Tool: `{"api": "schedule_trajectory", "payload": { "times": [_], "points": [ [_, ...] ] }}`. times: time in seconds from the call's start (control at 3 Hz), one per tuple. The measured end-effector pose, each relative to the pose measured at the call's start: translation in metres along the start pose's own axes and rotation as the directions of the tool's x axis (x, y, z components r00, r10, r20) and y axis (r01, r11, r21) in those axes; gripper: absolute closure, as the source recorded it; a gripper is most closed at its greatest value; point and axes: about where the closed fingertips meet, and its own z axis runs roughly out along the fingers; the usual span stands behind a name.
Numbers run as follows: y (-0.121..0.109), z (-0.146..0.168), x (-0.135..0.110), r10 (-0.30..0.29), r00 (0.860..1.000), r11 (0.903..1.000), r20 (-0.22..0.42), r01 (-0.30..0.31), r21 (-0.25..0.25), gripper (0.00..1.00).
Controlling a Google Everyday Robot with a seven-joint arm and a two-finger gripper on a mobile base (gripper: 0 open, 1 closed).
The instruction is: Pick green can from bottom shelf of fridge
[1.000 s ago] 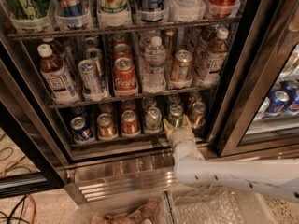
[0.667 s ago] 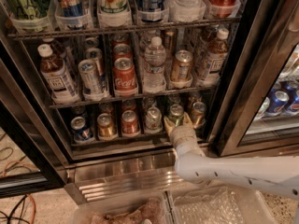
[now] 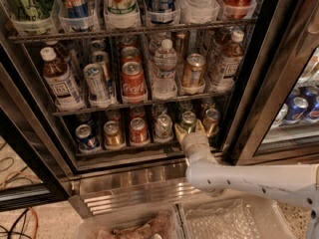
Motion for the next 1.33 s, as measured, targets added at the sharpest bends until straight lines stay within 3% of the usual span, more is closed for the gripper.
{"api": "schedule_trajectory", "payload": {
  "times": [0.67, 1.0, 1.33],
  "points": [
    [0.007, -0.0002, 0.0091, 0.028, 0.999, 0.9994, -0.028, -0.029, -0.019, 0.8],
    [0.0124, -0.0052, 0.0026, 0.029, 0.999, 0.9986, -0.029, -0.03, -0.044, 1.0],
    [0.0124, -0.0042, 0.0023, 0.029, 0.999, 0.9986, -0.029, -0.03, -0.044, 1.0]
  ]
}}
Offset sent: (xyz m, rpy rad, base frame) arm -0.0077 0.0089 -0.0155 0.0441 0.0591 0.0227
